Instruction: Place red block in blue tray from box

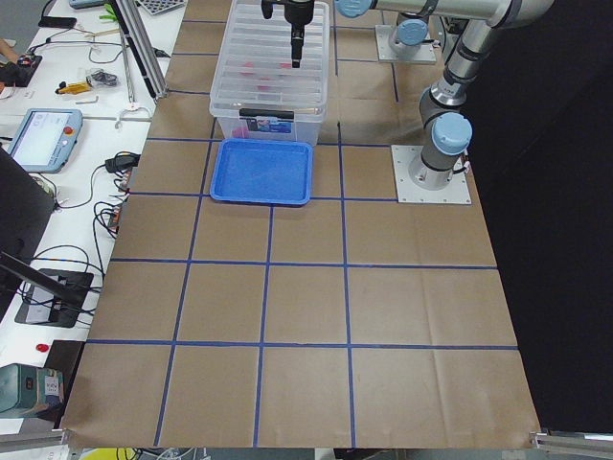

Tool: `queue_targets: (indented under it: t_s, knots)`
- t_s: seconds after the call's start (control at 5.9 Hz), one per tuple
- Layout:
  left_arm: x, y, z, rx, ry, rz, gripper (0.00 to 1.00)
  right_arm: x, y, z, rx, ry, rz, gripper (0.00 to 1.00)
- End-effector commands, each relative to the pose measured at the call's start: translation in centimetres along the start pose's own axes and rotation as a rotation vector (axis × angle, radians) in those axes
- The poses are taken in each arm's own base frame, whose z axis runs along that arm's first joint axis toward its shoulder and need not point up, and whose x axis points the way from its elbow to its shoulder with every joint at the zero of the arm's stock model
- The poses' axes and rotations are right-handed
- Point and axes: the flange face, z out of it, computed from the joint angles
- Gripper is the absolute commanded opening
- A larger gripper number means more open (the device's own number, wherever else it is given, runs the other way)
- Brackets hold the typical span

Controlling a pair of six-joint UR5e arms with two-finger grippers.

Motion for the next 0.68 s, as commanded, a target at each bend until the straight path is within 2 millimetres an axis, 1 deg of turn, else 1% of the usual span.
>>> queue_targets:
  t_s: [0.0, 0.17, 0.34, 0.51]
  knots:
    - [0.0, -0.1, 0.0, 0.001, -0.002, 0.000, 0.98, 1.4, 0.3, 4.9, 0.020, 0.002, -0.002, 1.00]
    - [0.0, -0.1, -0.1, 0.003, -0.002, -0.001, 0.98, 1.2, 0.9, 6.2, -0.007, -0.005, 0.006, 1.00]
    - [0.1, -0.4, 0.4, -0.003, 0.001, 0.000, 0.98, 1.2, 0.9, 7.1, -0.026, -0.010, 0.007, 1.00]
    - [0.1, -0.3, 0.3, -0.002, 0.000, 0.001, 0.98, 1.1, 0.9, 7.1, -0.027, -0.014, 0.009, 1.00]
